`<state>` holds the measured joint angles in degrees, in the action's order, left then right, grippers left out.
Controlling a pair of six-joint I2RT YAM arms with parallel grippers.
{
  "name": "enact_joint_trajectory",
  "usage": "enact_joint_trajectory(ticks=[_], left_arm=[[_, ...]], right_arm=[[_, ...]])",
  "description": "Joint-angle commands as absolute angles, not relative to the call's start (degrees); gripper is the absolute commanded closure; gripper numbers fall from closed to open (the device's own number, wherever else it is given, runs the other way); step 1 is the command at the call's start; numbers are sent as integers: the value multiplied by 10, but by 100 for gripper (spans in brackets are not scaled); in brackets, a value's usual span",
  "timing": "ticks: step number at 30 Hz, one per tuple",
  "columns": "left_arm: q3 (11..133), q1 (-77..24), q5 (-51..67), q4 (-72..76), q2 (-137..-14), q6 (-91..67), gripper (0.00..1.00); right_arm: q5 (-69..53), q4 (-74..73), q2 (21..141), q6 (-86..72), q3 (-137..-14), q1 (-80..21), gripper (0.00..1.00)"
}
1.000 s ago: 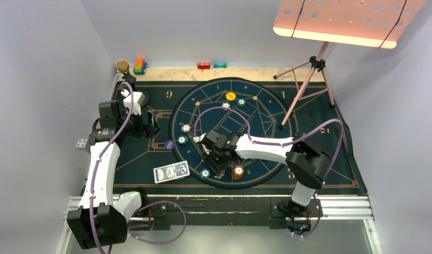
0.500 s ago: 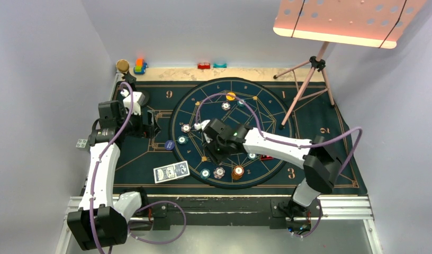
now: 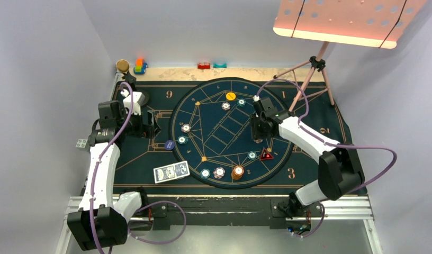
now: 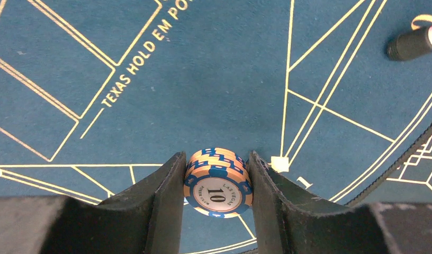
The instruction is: Distribute texas hold em gaming equipment
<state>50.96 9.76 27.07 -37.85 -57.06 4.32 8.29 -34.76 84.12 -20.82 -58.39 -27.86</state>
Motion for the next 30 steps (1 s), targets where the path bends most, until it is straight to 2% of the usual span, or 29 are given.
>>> enact_joint_trajectory(ticks=[1, 12, 17, 18, 24, 28, 30], left_arm=[[507, 103, 286, -371, -561, 58, 0], [508, 103, 286, -370, -564, 58, 0], [509, 104, 285, -370, -567, 57, 0], [509, 103, 284, -370, -567, 57, 0], [509, 104, 286, -370, -568, 57, 0], [509, 103, 286, -371, -567, 57, 0], [509, 103, 286, -371, -566, 57, 0]], right_arm=[[91, -296, 853, -236, -574, -266, 99], [109, -259, 916, -244, -549, -255, 100], [102, -259, 933, -246, -545, -254, 94], [100, -263, 935, -246, -544, -254, 90], [98, -271, 926, -247, -539, -254, 45], [100, -290, 911, -247, -550, -253, 30], [101, -301, 899, -247, -558, -254, 26]])
